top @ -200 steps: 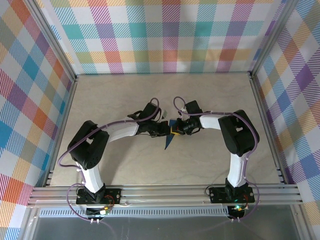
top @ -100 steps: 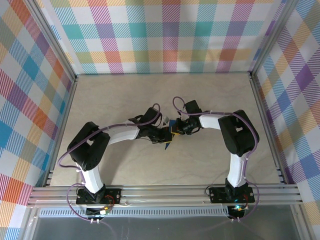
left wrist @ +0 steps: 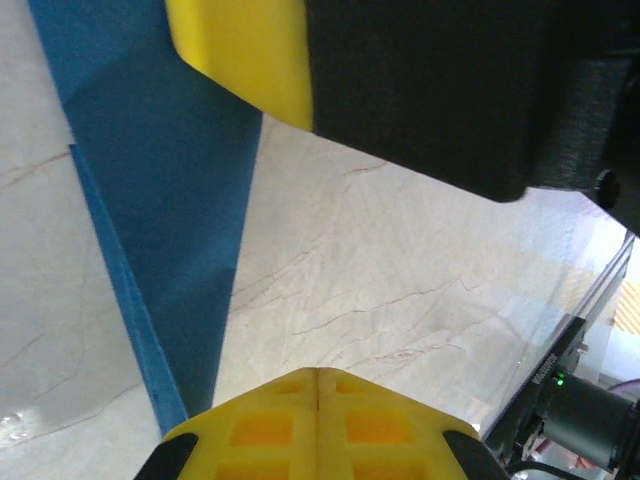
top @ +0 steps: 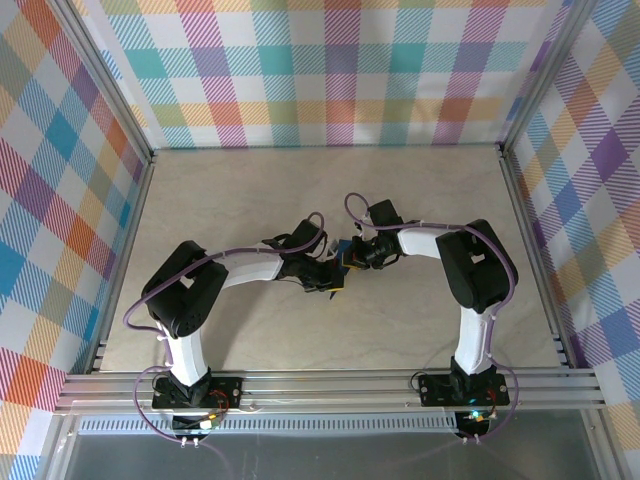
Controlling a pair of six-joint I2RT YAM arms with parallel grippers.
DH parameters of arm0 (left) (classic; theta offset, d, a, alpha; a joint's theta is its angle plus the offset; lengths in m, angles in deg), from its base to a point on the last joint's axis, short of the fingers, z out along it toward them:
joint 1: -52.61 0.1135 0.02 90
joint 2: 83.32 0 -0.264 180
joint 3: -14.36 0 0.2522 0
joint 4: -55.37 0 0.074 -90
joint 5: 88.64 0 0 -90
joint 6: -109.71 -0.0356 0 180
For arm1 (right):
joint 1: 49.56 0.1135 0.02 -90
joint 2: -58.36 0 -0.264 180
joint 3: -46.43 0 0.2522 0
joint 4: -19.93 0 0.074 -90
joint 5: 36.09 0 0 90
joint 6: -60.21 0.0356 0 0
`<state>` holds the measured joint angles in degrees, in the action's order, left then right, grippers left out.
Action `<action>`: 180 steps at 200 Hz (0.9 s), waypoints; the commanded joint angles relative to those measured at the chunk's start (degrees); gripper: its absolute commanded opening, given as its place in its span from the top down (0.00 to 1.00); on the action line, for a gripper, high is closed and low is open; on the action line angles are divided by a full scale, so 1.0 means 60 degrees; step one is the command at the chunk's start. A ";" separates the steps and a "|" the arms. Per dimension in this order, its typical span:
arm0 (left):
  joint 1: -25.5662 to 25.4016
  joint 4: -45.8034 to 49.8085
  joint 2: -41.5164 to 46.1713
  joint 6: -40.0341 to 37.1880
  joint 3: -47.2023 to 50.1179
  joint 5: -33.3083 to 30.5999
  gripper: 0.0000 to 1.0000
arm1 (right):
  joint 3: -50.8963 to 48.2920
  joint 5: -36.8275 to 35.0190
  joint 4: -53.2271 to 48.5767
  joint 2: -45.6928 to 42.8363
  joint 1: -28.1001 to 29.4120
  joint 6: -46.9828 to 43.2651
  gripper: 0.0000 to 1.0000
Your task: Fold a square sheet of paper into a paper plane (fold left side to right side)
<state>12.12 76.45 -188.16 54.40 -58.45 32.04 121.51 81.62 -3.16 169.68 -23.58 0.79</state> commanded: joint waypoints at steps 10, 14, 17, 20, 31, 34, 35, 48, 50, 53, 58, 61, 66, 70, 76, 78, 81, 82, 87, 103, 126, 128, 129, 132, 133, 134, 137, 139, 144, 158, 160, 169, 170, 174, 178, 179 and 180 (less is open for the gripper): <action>-0.0065 0.0133 -0.0119 -0.0077 0.0081 -0.0146 1.00 | -0.0299 -0.1190 -0.1379 0.0647 0.0080 -0.0303 1.00; -0.0061 0.0117 -0.0133 -0.0071 0.0094 -0.0139 1.00 | -0.0301 -0.1190 -0.1387 0.0649 0.0080 -0.0301 1.00; -0.0063 0.0115 -0.0138 -0.0070 0.0108 -0.0133 1.00 | -0.0303 -0.1202 -0.1394 0.0649 0.0080 -0.0304 1.00; -0.0063 0.0126 -0.0146 -0.0070 0.0114 -0.0145 1.00 | -0.0301 -0.1204 -0.1402 0.0649 0.0080 -0.0302 1.00; -0.0061 0.0118 -0.0170 -0.0070 0.0153 -0.0147 1.00 | -0.0302 -0.1240 -0.1422 0.0645 0.0080 -0.0309 1.00; -0.0063 0.0115 -0.0177 -0.0070 0.0145 -0.0140 1.00 | -0.0301 -0.1234 -0.1429 0.0656 0.0080 -0.0308 1.00; -0.0063 0.0115 -0.0178 -0.0070 0.0159 -0.0136 1.00 | -0.0302 -0.1234 -0.1425 0.0653 0.0080 -0.0308 1.00; -0.0062 0.0100 -0.0200 -0.0065 0.0188 -0.0107 1.00 | -0.0299 -0.1249 -0.1442 0.0663 0.0080 -0.0308 1.00; -0.0063 0.0100 -0.0202 -0.0058 0.0195 -0.0104 1.00 | -0.0284 -0.1259 -0.1447 0.0664 0.0080 -0.0308 1.00; -0.0061 0.0100 -0.0218 -0.0056 0.0209 -0.0092 1.00 | -0.0288 -0.1262 -0.1467 0.0664 0.0080 -0.0315 1.00; -0.0063 0.0100 -0.0215 -0.0063 0.0226 -0.0088 1.00 | -0.0277 -0.1270 -0.1471 0.0670 0.0080 -0.0338 1.00; -0.0063 0.0093 -0.0222 -0.0056 0.0242 -0.0088 1.00 | -0.0267 -0.1277 -0.1472 0.0678 0.0080 -0.0325 1.00; -0.0063 0.0086 -0.0226 -0.0056 0.0266 -0.0075 1.00 | -0.0262 -0.1285 -0.1491 0.0690 0.0080 -0.0331 1.00; -0.0063 0.0085 -0.0233 -0.0043 0.0280 -0.0074 1.00 | -0.0257 -0.1278 -0.1494 0.0693 0.0080 -0.0327 1.00; -0.0060 0.0085 -0.0233 -0.0043 0.0299 -0.0074 1.00 | -0.0249 -0.1293 -0.1507 0.0700 0.0080 -0.0337 1.00; -0.0059 0.0078 -0.0233 -0.0041 0.0314 -0.0074 1.00 | -0.0238 -0.1300 -0.1519 0.0706 0.0080 -0.0341 1.00; -0.0063 0.0071 -0.0224 -0.0041 0.0334 -0.0064 1.00 | -0.0233 -0.1293 -0.1522 0.0706 0.0080 -0.0340 1.00; -0.0063 0.0071 -0.0230 -0.0041 0.0341 -0.0062 1.00 | -0.0238 -0.1293 -0.1530 0.0707 0.0080 -0.0339 1.00; -0.0062 0.0056 -0.0213 -0.0028 0.0362 -0.0059 1.00 | -0.0221 -0.1314 -0.1537 0.0708 0.0080 -0.0338 1.00; -0.0063 0.0034 -0.0208 -0.0026 0.0436 -0.0059 1.00 | -0.0206 -0.1322 -0.1558 0.0733 0.0080 -0.0362 1.00; -0.0060 -0.0015 -0.0222 0.0010 0.0535 -0.0044 1.00 | -0.0171 -0.1336 -0.1643 0.0744 0.0081 -0.0381 1.00; -0.0062 -0.0017 -0.0222 0.0016 0.0546 -0.0044 1.00 | -0.0164 -0.1347 -0.1648 0.0746 0.0080 -0.0381 1.00; -0.0063 -0.0017 -0.0222 0.0017 0.0550 -0.0044 1.00 | -0.0160 -0.1349 -0.1651 0.0742 0.0080 -0.0381 1.00; -0.0063 -0.0028 -0.0219 0.0018 0.0561 -0.0044 1.00 | -0.0170 -0.1361 -0.1658 0.0751 0.0091 -0.0381 1.00; -0.0063 -0.0030 -0.0221 0.0018 0.0557 -0.0044 1.00 | -0.0170 -0.1363 -0.1663 0.0751 0.0093 -0.0381 1.00; -0.0063 -0.0031 -0.0222 0.0018 0.0563 -0.0037 1.00 | -0.0171 -0.1372 -0.1666 0.0752 0.0086 -0.0381 1.00; -0.0060 -0.0032 -0.0217 0.0031 0.0579 -0.0027 1.00 | -0.0164 -0.1379 -0.1669 0.0739 0.0086 -0.0400 1.00; -0.0062 -0.0043 -0.0221 0.0032 0.0590 -0.0029 1.00 | -0.0169 -0.1380 -0.1676 0.0741 0.0081 -0.0404 1.00; -0.0063 -0.0059 -0.0211 0.0043 0.0606 -0.0027 1.00 | -0.0164 -0.1398 -0.1677 0.0746 0.0080 -0.0399 1.00; -0.0063 -0.0103 -0.0208 0.0061 0.0682 -0.0008 1.00 | -0.0156 -0.1424 -0.1730 0.0751 0.0087 -0.0411 1.00; -0.0063 -0.0105 -0.0201 0.0062 0.0685 -0.0013 1.00 | -0.0156 -0.1424 -0.1728 0.0744 0.0082 -0.0411 1.00; -0.0063 -0.0119 -0.0213 0.0076 0.0710 -0.0015 1.00 | -0.0149 -0.1438 -0.1728 0.0748 0.0087 -0.0398 1.00; -0.0063 -0.0112 -0.0210 0.0076 0.0713 -0.0015 1.00 | -0.0153 -0.1438 -0.1735 0.0743 0.0091 -0.0412 1.00; -0.0063 -0.0119 -0.0214 0.0075 0.0726 -0.0022 1.00 | -0.0156 -0.1439 -0.1742 0.0757 0.0091 -0.0400 1.00; -0.0063 -0.0134 -0.0204 0.0064 0.0751 -0.0023 1.00 | -0.0149 -0.1439 -0.1746 0.0765 0.0088 -0.0409 1.00; -0.0056 -0.0134 -0.0206 0.0078 0.0755 -0.0026 1.00 | -0.0153 -0.1439 -0.1744 0.0766 0.0091 -0.0403 1.00; -0.0060 -0.0142 -0.0199 0.0084 0.0757 -0.0028 1.00 | -0.0147 -0.1439 -0.1743 0.0766 0.0093 -0.0399 1.00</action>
<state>12.12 75.46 -188.81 54.58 -55.13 31.75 122.69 80.96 -5.10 170.03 -23.43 -0.30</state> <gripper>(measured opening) 0.062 0.055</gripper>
